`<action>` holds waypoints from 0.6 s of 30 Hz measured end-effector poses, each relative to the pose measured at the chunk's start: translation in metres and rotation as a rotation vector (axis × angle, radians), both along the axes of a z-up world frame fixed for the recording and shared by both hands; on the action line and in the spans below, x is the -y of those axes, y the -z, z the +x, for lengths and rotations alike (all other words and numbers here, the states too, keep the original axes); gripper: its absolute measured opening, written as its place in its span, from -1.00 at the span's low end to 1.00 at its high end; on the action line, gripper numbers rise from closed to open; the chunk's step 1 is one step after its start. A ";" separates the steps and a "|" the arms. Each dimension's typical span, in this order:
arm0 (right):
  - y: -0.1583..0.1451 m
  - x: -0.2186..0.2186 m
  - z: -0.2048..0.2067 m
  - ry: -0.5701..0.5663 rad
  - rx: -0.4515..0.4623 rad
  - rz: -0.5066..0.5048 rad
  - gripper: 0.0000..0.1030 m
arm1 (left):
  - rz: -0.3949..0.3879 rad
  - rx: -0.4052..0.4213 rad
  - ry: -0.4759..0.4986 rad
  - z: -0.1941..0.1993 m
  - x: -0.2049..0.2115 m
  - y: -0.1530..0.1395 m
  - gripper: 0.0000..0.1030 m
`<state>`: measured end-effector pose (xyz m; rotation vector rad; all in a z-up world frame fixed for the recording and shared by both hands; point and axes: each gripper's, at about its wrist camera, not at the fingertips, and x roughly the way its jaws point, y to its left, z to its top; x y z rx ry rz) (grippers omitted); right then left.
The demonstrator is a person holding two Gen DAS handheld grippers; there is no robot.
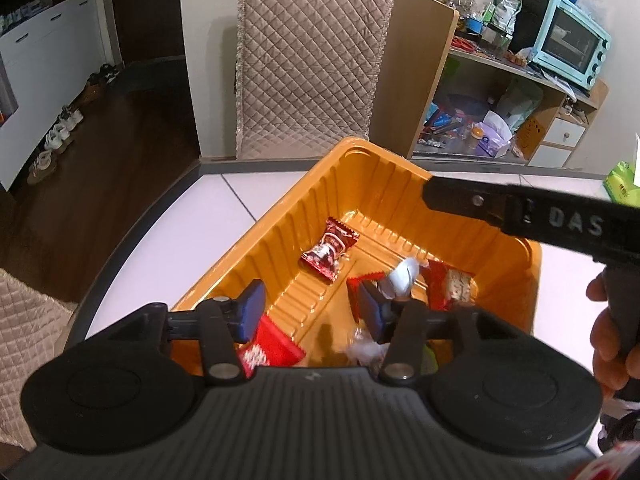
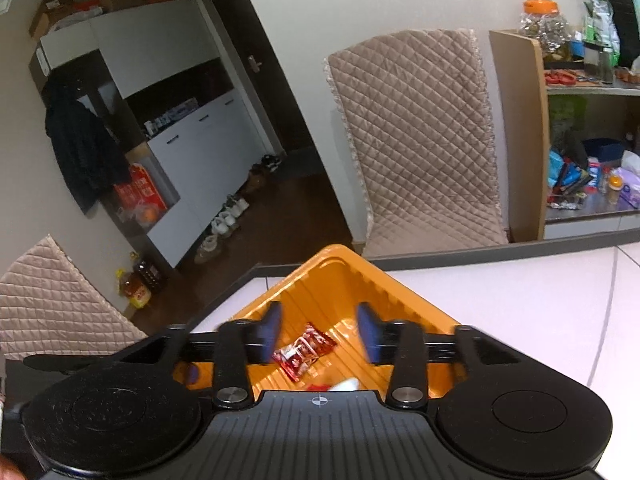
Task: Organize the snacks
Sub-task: 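Open both tools to drop the candies into the orange tray, then lift both tools away from the orange tray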
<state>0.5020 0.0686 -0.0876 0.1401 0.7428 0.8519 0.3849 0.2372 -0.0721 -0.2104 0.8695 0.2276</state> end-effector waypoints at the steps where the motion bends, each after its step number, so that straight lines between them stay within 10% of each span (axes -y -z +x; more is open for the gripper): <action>1: -0.001 0.003 -0.003 0.000 0.001 -0.002 0.03 | -0.005 0.003 0.000 -0.004 0.000 -0.002 0.00; 18: -0.045 0.067 -0.094 0.068 0.017 -0.019 0.55 | -0.029 0.027 -0.016 -0.091 0.030 -0.048 0.21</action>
